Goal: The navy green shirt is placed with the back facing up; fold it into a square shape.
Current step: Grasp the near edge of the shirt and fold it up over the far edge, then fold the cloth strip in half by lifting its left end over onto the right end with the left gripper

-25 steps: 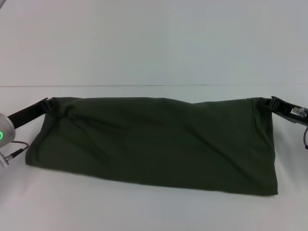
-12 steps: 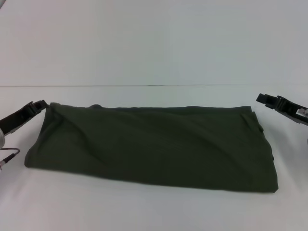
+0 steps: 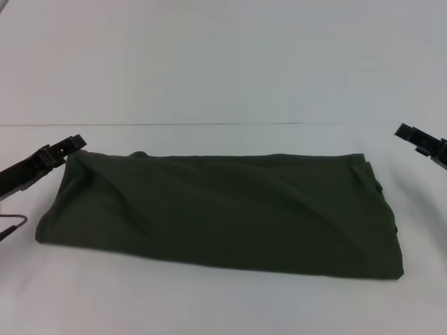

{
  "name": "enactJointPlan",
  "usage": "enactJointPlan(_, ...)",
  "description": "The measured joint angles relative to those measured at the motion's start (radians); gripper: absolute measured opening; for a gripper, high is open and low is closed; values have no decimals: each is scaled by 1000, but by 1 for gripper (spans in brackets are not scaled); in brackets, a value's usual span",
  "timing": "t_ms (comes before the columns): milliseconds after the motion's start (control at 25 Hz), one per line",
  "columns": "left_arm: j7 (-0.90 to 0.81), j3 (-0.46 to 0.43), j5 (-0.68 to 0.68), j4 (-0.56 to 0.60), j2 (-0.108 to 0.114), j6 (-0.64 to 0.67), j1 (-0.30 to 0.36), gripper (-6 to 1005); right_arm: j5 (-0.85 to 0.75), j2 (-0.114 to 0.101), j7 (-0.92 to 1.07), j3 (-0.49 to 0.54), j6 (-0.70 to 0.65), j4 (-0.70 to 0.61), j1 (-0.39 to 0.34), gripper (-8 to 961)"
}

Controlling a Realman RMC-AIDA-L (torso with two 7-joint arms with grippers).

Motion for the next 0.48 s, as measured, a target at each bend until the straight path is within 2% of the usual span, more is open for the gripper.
enactJointPlan(120,-67,0,49,23,39,142,7,497,-9,-33,9,-6,-95,0,-37,805)
enactJointPlan(240,-131,-3,157,78,70,291,3,741,-35,-68,27,-9,-201,0,-69,890)
enactJointPlan(320,-138,0,214,115,82,353,-3,750,-59,-90,49,-9,-266,-1,-83,946)
enactJointPlan(480,-123,6,305,179,94,407,-11,763,-102,-119,73,-9,-365,-1,-101,946)
